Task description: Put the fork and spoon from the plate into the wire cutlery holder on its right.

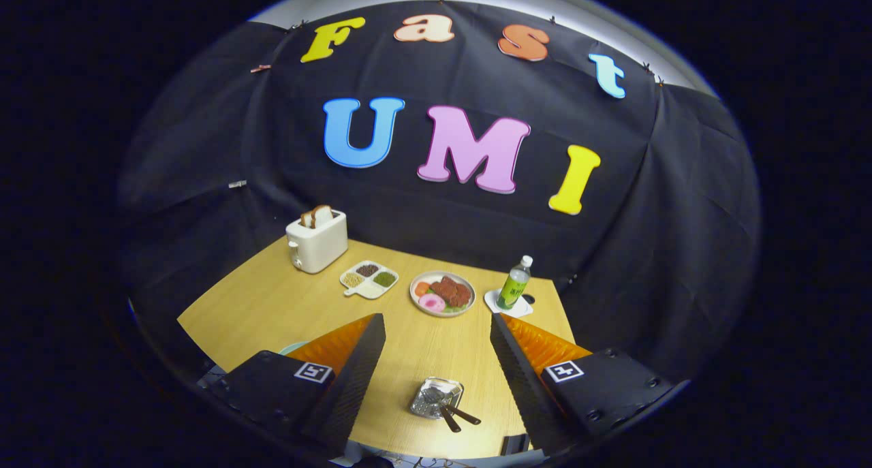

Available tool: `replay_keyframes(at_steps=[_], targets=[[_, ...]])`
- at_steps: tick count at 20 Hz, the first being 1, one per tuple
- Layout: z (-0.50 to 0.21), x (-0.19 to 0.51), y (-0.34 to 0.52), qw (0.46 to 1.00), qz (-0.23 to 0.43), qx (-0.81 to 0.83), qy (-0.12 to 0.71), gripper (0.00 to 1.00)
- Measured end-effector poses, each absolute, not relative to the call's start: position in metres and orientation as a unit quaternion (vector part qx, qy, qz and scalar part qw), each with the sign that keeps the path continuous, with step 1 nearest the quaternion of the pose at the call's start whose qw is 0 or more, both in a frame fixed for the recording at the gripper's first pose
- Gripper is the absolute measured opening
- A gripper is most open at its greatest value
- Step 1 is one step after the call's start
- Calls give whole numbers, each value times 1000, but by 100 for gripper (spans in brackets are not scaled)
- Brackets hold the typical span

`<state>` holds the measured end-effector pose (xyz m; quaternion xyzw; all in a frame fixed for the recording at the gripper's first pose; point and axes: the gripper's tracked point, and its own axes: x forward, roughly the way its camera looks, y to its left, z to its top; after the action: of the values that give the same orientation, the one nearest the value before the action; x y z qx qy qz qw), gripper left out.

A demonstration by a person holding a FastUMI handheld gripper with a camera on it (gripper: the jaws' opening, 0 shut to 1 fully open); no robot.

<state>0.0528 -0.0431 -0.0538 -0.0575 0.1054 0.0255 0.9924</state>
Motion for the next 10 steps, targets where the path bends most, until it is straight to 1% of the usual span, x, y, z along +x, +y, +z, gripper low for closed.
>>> replay_keyframes(at_steps=[2,5,8,10], targets=[[-38,48,-35,996,25,-56,72,98],[-24,39,-34,998,12,-44,37,98],[-22,29,-38,1000,-3,-10,20,98],[-29,26,-45,1000,-8,1,26,98]])
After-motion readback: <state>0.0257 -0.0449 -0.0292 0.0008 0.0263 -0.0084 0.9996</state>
